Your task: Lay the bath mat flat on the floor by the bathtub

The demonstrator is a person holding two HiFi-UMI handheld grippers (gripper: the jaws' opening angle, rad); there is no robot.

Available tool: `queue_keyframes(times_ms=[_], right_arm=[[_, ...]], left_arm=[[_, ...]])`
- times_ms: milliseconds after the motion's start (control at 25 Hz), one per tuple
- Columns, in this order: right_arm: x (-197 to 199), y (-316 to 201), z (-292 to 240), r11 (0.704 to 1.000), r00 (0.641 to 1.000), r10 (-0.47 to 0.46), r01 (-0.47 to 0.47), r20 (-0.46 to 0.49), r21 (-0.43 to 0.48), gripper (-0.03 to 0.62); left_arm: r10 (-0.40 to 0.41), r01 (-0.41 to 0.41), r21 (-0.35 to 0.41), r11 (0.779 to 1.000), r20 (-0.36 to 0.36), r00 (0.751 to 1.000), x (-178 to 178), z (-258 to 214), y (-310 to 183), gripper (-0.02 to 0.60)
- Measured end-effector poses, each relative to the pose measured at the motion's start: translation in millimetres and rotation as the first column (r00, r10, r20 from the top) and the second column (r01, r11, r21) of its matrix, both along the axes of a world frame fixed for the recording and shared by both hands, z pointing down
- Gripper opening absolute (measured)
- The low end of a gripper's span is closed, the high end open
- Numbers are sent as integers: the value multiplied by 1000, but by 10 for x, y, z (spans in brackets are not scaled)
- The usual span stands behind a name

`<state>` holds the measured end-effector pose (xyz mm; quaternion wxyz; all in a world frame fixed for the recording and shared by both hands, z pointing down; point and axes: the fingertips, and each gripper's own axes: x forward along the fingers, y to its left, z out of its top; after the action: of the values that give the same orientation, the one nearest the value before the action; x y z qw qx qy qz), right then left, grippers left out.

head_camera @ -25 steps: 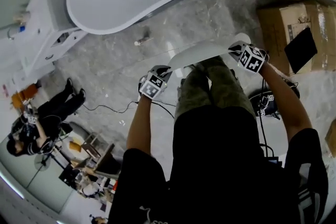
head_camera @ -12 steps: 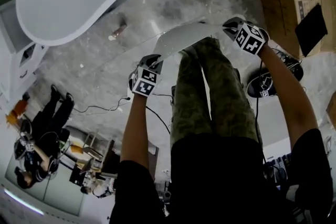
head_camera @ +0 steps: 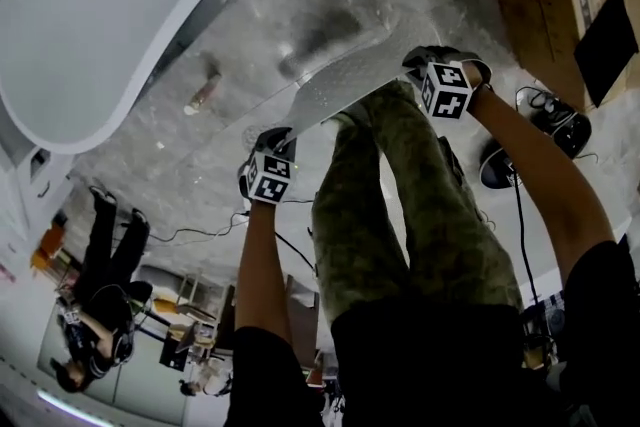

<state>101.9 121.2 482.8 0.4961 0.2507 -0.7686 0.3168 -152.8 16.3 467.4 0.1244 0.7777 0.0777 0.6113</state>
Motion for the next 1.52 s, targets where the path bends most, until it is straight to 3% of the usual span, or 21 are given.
queue_keyframes(times_ms=[160, 320, 600, 800, 1160, 1360, 1520], right_arm=[[58, 65, 328, 1000, 1000, 27, -27, 10, -11, 29], [119, 76, 581, 998, 998, 61, -61, 3, -29, 29], [-35, 228, 866, 1000, 998, 1, -2, -55, -17, 29], [-117, 334, 1101, 993, 991, -92, 99, -99, 64, 29], [96, -71, 1332, 988, 990, -1, 22, -138, 155, 29], [170, -175, 1521, 977, 978, -48, 88, -205, 192, 29], [217, -381, 1674, 971, 975, -17, 68, -222, 228, 29]], left_arm=[[-10, 10, -9, 1000, 35, 999, 31, 283, 122, 26], [-18, 17, 3, 1000, 15, 1000, 58, 536, 200, 26], [-54, 54, 15, 998, 10, 998, -162, 990, 473, 26], [8, -8, 72, 997, -6, 1000, -226, 1222, 520, 26], [52, -38, 175, 984, -79, 996, -37, 1542, 163, 26], [116, -96, 222, 970, -79, 990, 36, 1754, 56, 25], [151, -126, 255, 959, -79, 985, 60, 1942, -90, 25]])
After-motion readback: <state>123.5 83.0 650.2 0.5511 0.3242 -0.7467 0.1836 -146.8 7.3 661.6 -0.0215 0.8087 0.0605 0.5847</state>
